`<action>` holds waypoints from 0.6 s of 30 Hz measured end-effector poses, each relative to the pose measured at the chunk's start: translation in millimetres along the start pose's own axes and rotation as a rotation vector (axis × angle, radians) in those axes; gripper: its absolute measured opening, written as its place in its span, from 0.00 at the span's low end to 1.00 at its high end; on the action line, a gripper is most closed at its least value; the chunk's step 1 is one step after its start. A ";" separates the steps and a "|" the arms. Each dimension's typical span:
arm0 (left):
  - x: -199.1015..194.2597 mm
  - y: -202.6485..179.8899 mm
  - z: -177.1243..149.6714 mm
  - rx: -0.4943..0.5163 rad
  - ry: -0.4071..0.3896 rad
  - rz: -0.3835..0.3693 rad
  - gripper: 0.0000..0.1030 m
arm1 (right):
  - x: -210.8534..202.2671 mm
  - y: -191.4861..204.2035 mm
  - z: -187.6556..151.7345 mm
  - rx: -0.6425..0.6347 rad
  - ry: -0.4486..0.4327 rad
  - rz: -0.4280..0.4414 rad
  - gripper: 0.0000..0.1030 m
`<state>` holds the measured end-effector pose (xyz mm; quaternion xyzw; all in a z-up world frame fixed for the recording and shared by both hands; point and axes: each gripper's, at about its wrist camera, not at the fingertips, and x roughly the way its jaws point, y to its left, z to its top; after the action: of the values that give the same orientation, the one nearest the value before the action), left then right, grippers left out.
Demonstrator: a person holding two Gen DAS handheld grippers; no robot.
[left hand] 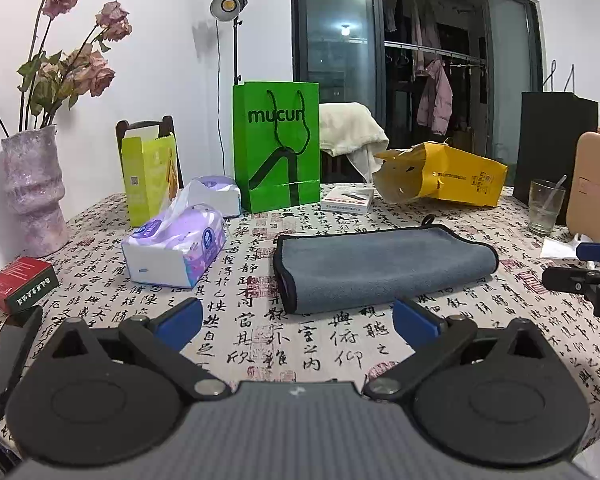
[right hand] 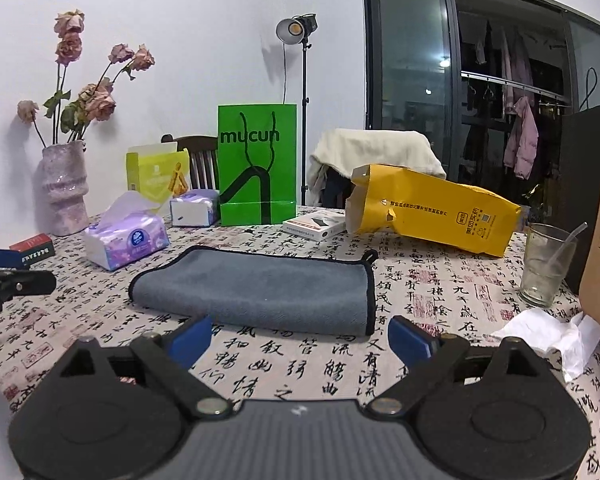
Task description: Fold towel
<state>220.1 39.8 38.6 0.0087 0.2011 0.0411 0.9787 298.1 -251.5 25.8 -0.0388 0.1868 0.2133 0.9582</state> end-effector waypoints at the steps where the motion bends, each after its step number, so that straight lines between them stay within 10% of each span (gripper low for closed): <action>1: -2.6 -1.5 -0.8 0.002 -0.002 -0.001 1.00 | -3.0 0.7 -1.5 0.002 -0.004 -0.002 0.92; 18: -46.3 -12.8 -21.8 0.013 -0.042 -0.029 1.00 | -53.7 11.4 -19.9 0.026 -0.064 -0.021 0.99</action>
<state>170.1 23.2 36.3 0.0129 0.1809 0.0252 0.9831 241.4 -265.5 27.5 -0.0216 0.1582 0.2018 0.9663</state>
